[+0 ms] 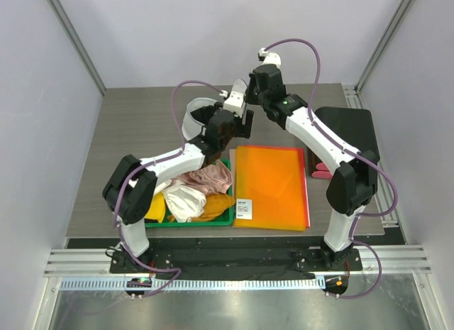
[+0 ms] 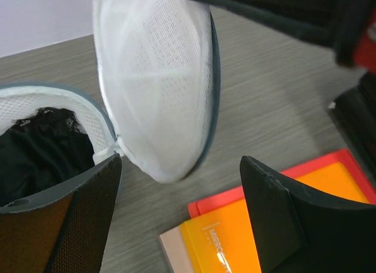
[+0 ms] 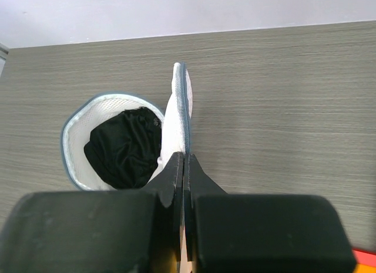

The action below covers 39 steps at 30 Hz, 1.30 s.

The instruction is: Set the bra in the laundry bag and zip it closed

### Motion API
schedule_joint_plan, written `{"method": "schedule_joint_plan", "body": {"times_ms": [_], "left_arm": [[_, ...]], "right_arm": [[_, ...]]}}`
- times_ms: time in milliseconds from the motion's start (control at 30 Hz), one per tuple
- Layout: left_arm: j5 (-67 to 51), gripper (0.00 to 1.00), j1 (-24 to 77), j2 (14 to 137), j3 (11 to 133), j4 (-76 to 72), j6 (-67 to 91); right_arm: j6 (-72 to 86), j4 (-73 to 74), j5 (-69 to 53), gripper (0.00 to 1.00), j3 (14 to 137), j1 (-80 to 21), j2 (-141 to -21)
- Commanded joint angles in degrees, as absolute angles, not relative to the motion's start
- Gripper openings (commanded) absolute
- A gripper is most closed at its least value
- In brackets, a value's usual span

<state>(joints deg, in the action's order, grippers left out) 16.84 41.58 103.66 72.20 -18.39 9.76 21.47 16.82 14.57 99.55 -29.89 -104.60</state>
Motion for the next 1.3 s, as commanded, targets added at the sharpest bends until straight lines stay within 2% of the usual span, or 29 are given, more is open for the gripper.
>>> {"method": "schedule_joint_plan", "body": {"times_ms": [0,100,200,500,567,600,767,800,867,900,967,1000,1267], "left_arm": [[24.25,0.80,42.28,106.78,78.13,-21.18,6.77],[26.79,0.72,42.28,108.28,79.01,-21.97,6.24],[29.44,0.58,42.28,108.37,79.10,-22.76,5.72],[26.46,0.03,41.57,105.74,78.14,-19.79,7.73],[25.75,0.00,40.70,104.68,77.79,-18.38,10.45],[25.58,0.00,40.00,104.16,77.35,-17.41,11.24],[19.80,0.00,36.13,102.13,76.64,-11.11,19.57],[18.73,0.00,34.12,102.13,77.25,-9.33,21.43],[15.75,0.00,31.83,102.39,78.75,-6.08,26.94],[11.21,0.00,29.03,102.57,79.19,-5.63,28.64],[6.26,0.00,26.20,102.92,79.36,-6.06,32.76],[0.67,0.00,23.49,103.53,79.37,-6.67,36.18],[-15.90,0.00,15.92,110.47,88.49,-2.81,43.32]], "right_arm": [[23.73,16.17,13.28,0.01,101.43,-30.06,-101.52],[25.05,16.17,12.13,0.01,101.34,-30.06,-101.43],[26.01,16.08,10.81,0.01,101.08,-30.06,-100.99],[27.33,15.73,8.79,0.01,99.67,-29.97,-99.76],[27.42,15.73,8.61,0.08,99.32,-29.80,-99.32],[27.42,15.65,8.61,0.20,99.14,-29.53,-99.06],[27.42,14.68,5.37,0.44,95.81,-26.29,-96.95],[27.42,13.11,5.01,0.59,94.58,-25.06,-96.42],[27.16,11.09,3.88,0.72,90.28,-23.74,-95.28],[27.16,8.55,3.69,0.84,86.61,-22.51,-94.14],[27.33,5.03,2.12,0.94,82.81,-21.36,-93.26],[27.51,1.44,0.89,0.98,79.75,-20.31,-93.34],[35.85,-20.97,-16.24,0.96,73.56,-19.42,-102.91]]}}
